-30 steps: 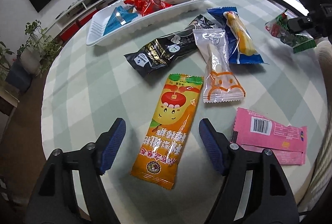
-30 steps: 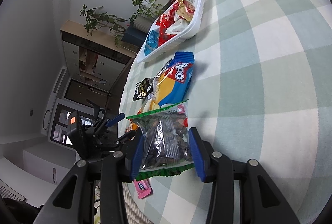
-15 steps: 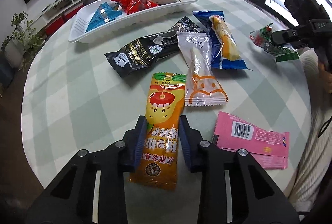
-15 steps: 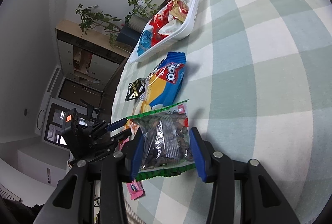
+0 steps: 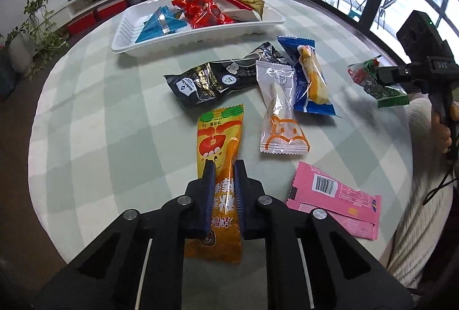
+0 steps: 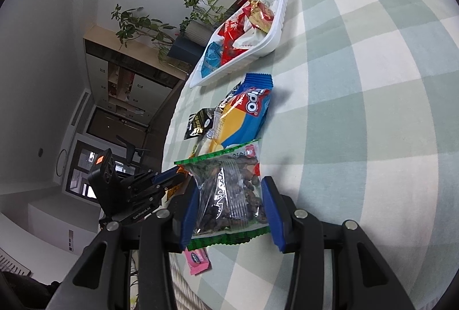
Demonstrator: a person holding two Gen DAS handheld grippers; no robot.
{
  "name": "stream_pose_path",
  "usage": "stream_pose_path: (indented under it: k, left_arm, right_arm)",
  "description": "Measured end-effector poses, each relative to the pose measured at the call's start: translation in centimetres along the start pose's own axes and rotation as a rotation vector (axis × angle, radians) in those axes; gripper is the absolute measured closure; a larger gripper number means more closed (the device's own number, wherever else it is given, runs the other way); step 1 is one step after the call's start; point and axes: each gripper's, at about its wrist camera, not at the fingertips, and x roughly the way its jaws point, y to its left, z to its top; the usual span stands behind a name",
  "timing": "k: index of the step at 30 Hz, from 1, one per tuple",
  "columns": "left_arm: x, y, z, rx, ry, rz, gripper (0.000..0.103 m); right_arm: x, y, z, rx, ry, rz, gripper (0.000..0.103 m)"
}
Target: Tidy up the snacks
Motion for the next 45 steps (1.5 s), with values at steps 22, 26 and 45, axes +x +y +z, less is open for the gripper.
stream_pose_path:
  k: [22, 26, 45]
  left_arm:
    - [-0.2, 1.4, -0.2, -0.020, -0.012, 0.121, 0.089]
    - [-0.3, 1.9, 0.0, -0.039, -0.011, 0.122, 0.069]
    - [2.4, 2.5, -0.3, -0.109, 0.054, 0.102, 0.033]
  right_arm:
    - [1.0, 0.6, -0.2, -0.010, 0.014, 0.001, 0.056]
    - [1.1, 0.4, -0.1, -0.001, 0.016, 0.007, 0.056]
    - [0.5, -0.6, -0.3, 0.032, 0.005, 0.008, 0.055]
